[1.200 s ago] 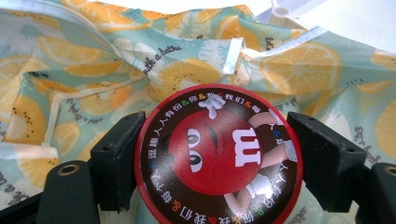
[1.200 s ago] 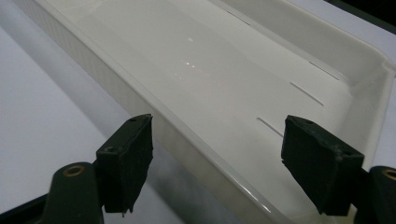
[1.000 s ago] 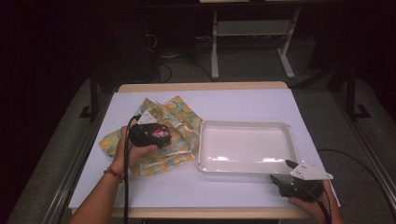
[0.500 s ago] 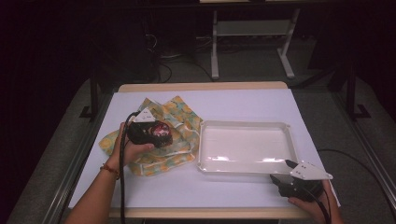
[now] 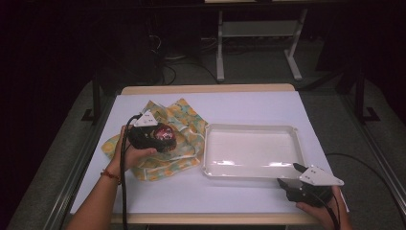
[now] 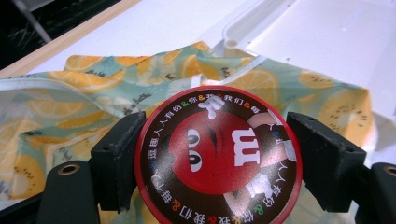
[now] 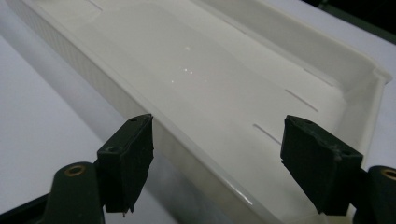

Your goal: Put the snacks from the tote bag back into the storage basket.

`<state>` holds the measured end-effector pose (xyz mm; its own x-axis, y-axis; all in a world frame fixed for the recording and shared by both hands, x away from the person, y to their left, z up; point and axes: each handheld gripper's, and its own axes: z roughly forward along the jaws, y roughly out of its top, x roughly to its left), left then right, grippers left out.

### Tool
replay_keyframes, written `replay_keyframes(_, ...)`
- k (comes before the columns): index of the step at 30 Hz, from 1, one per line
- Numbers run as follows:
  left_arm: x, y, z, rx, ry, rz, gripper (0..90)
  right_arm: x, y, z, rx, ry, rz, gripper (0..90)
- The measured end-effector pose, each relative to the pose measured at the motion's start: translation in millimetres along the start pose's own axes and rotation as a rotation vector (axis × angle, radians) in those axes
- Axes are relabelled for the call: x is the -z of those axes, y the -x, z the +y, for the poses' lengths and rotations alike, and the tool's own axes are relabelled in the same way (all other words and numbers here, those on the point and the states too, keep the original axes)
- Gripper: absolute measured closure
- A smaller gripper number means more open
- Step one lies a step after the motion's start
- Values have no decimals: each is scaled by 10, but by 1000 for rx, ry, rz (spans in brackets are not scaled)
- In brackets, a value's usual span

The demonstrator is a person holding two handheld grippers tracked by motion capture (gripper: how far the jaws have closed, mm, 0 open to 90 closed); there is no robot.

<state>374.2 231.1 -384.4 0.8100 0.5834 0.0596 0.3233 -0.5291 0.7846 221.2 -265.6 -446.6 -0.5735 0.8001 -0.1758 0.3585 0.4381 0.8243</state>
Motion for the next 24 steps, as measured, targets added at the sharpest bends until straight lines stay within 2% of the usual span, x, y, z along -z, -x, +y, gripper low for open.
replay_keyframes(4,24,23,23,-13,7,3,227,20,16,1,-15,17,-10,249)
replay_keyframes(11,44,70,61,-26,20,-11,227,22,14,3,-12,19,-12,249)
replay_keyframes(15,18,97,92,-46,12,-24,227,25,11,9,-11,18,-16,249)
replay_keyframes(18,-7,106,112,-43,16,-47,228,20,5,10,-12,13,-15,249)
replay_keyframes(24,-19,119,160,-56,20,-58,228,21,16,5,-15,16,-14,249)
